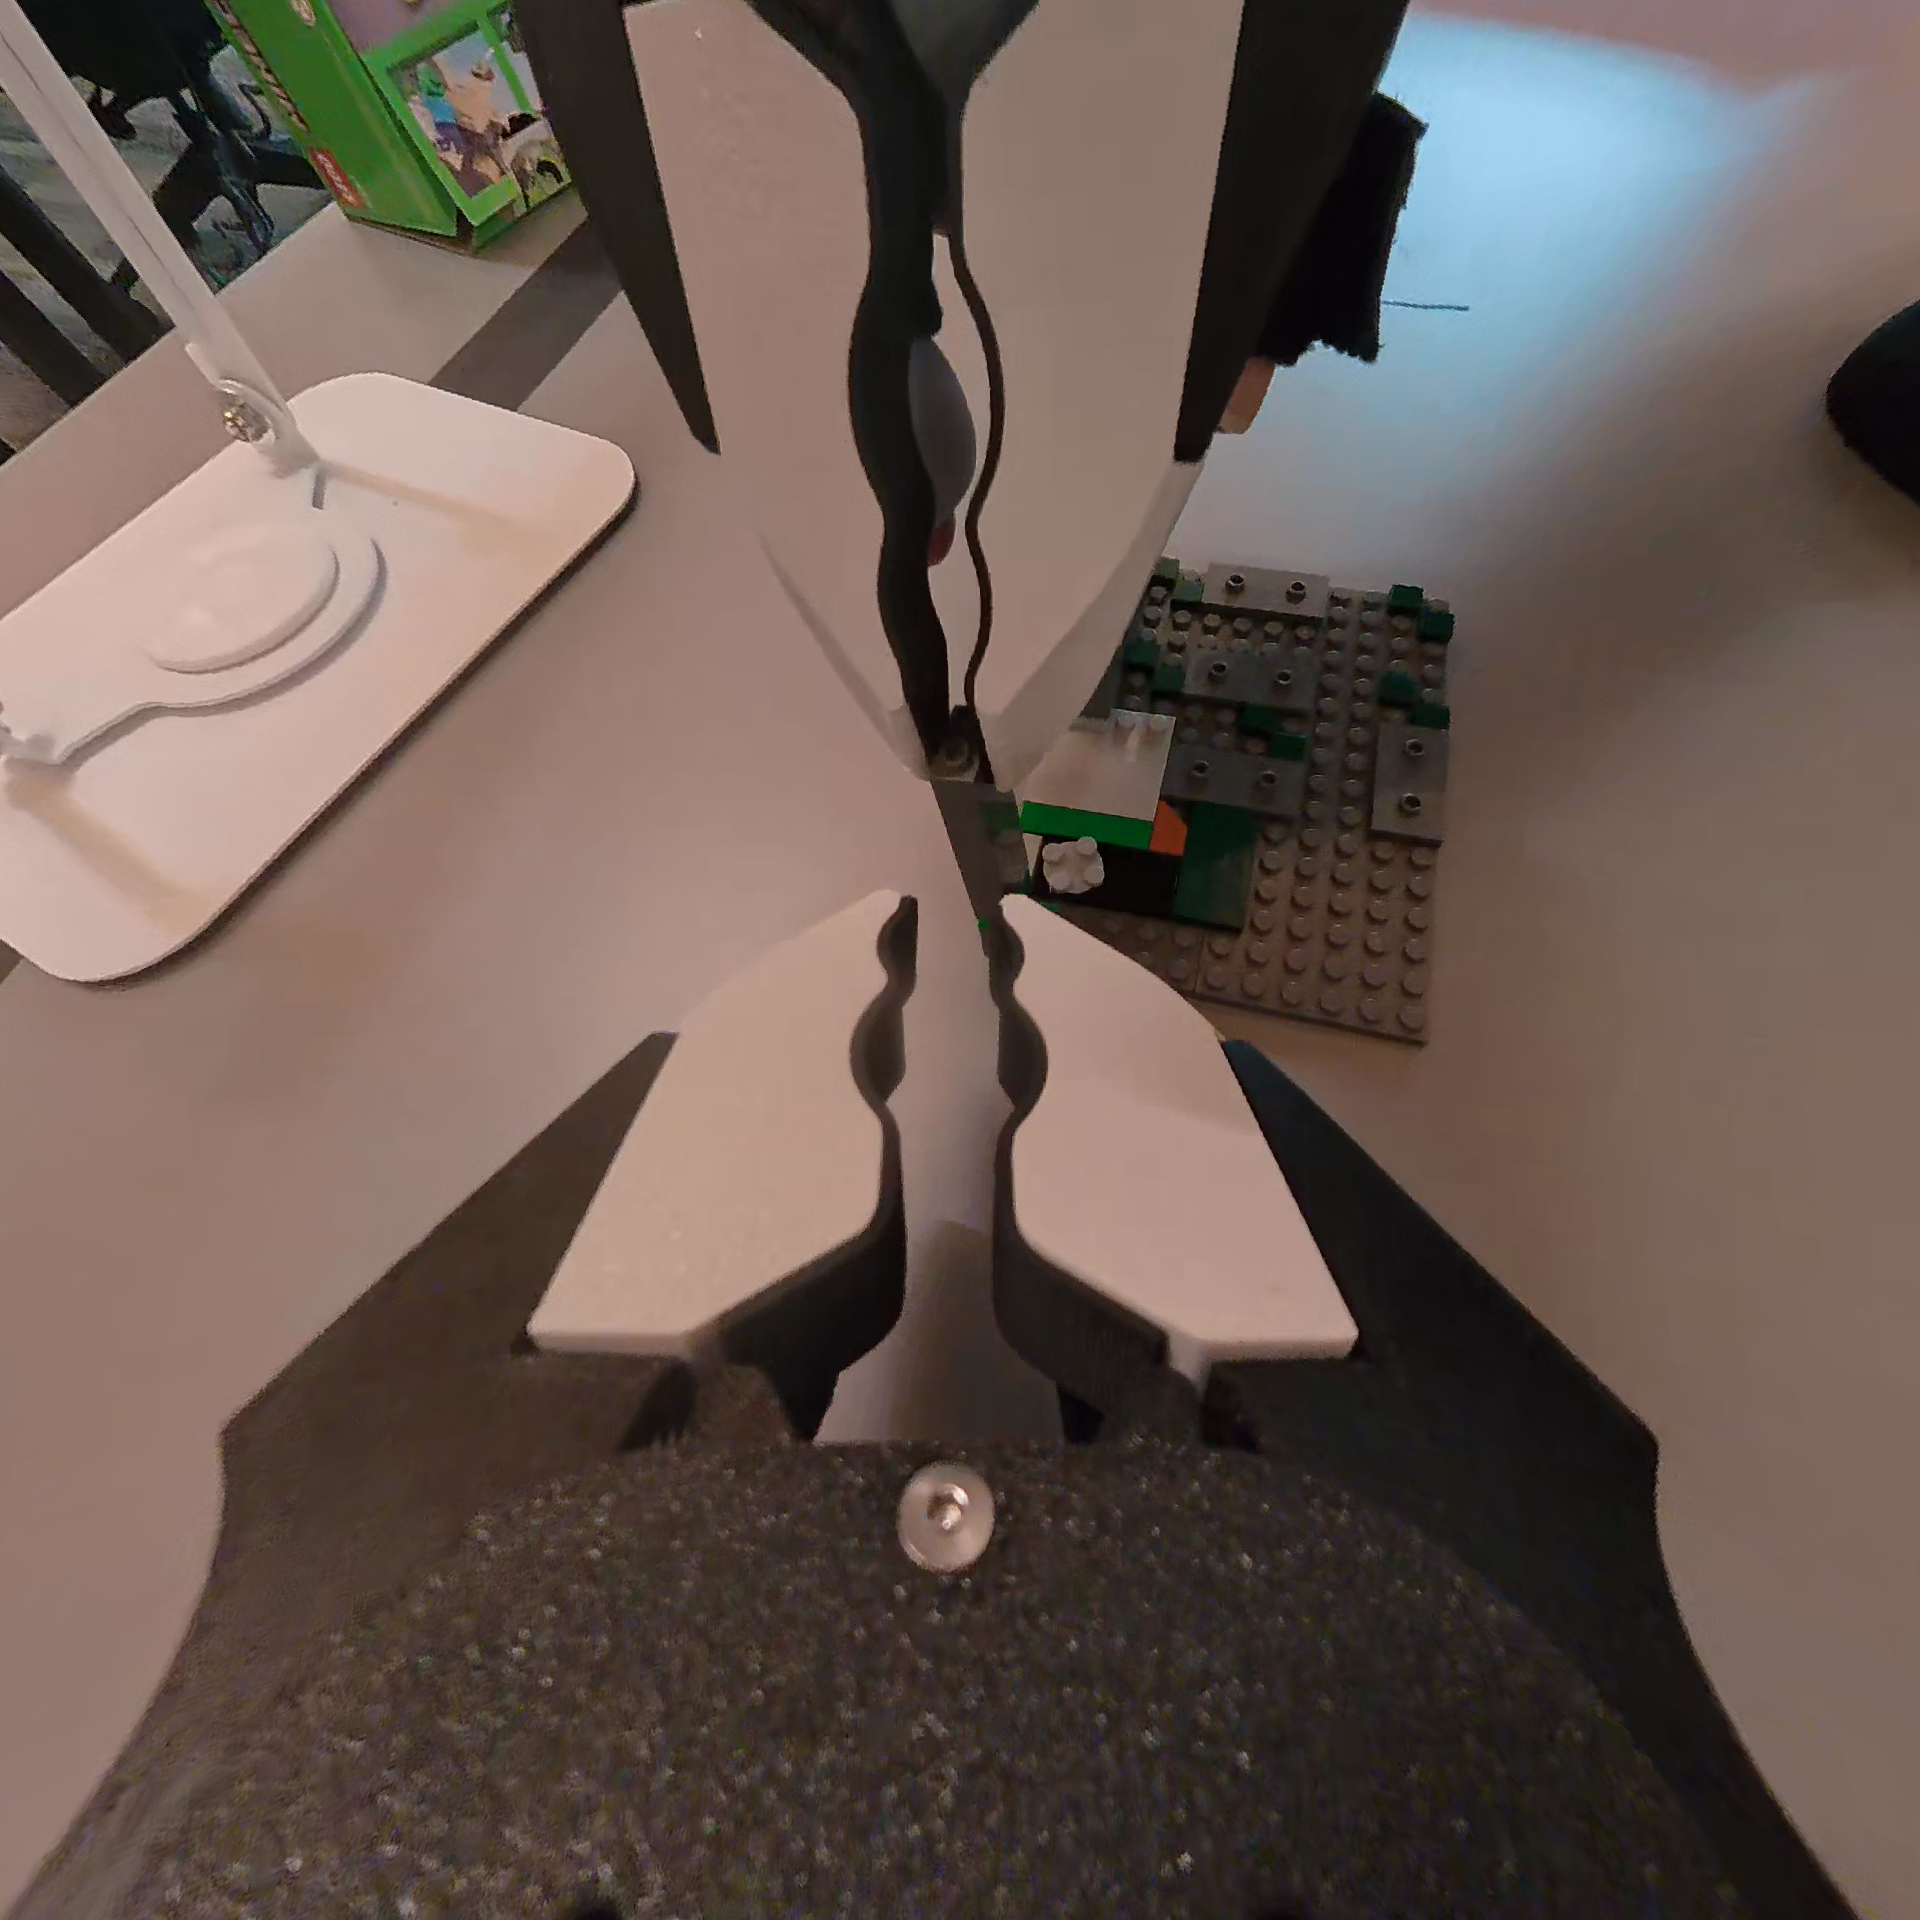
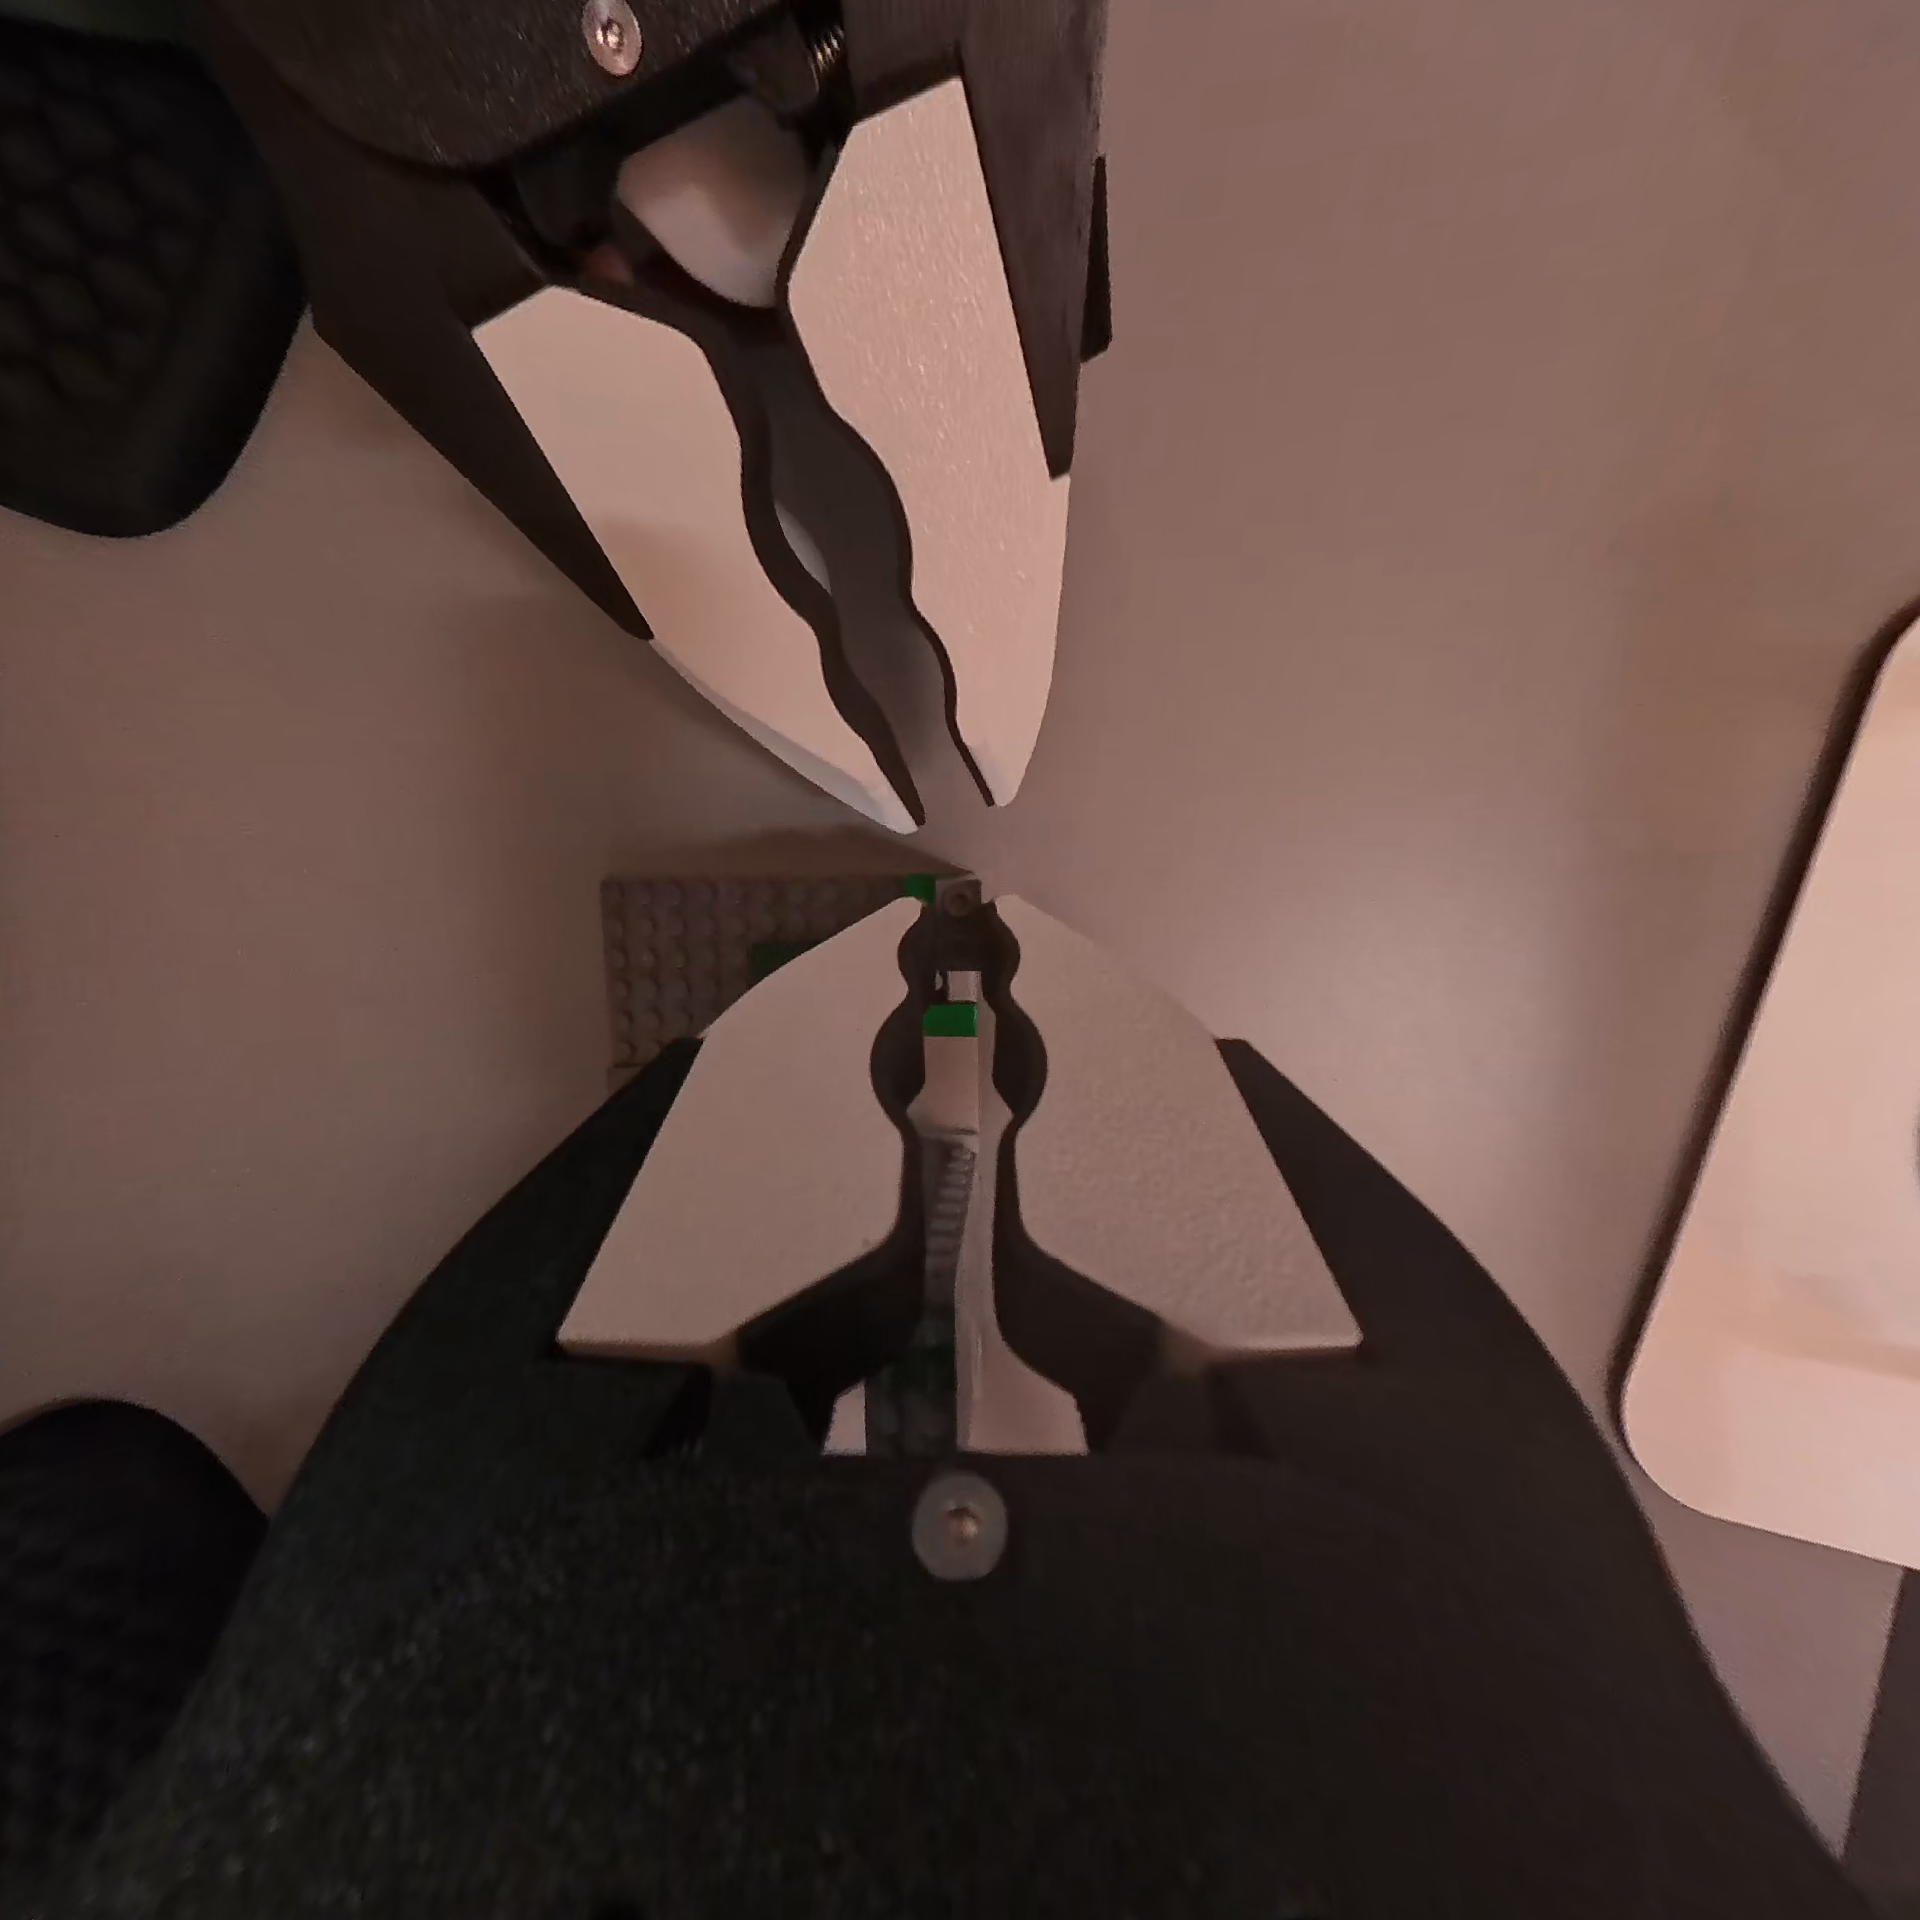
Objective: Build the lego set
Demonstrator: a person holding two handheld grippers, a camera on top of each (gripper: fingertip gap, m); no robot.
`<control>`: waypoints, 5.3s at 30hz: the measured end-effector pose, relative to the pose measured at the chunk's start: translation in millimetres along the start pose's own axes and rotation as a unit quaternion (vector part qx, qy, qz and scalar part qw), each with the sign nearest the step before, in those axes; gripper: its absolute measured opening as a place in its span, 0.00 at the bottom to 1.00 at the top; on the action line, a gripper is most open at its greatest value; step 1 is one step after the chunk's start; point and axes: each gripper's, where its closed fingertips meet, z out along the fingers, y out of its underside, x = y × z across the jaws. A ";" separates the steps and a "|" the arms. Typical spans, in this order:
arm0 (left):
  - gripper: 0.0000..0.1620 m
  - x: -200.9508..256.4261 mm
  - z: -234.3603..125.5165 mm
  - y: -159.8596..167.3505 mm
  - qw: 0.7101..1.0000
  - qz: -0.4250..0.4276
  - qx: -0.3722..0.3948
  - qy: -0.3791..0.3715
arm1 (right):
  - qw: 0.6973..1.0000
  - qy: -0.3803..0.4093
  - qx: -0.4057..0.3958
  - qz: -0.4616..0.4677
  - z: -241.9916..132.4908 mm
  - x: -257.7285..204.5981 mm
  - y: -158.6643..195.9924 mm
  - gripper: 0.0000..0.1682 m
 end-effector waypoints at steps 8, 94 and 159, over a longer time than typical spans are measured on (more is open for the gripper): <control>0.08 2.3 5.4 0.6 1.000 -0.003 0.000 0.006 | 1.000 0.001 -0.002 -0.003 0.5 -0.4 -0.8 0.04; 0.11 111.2 -6.4 -46.5 0.832 -0.472 0.110 0.269 | 0.943 0.084 0.320 -0.044 -101.1 -92.9 43.5 0.10; 0.03 123.8 -55.7 -82.5 0.896 -0.256 0.233 0.280 | 0.846 -0.099 0.486 0.197 -69.2 -140.9 20.6 0.24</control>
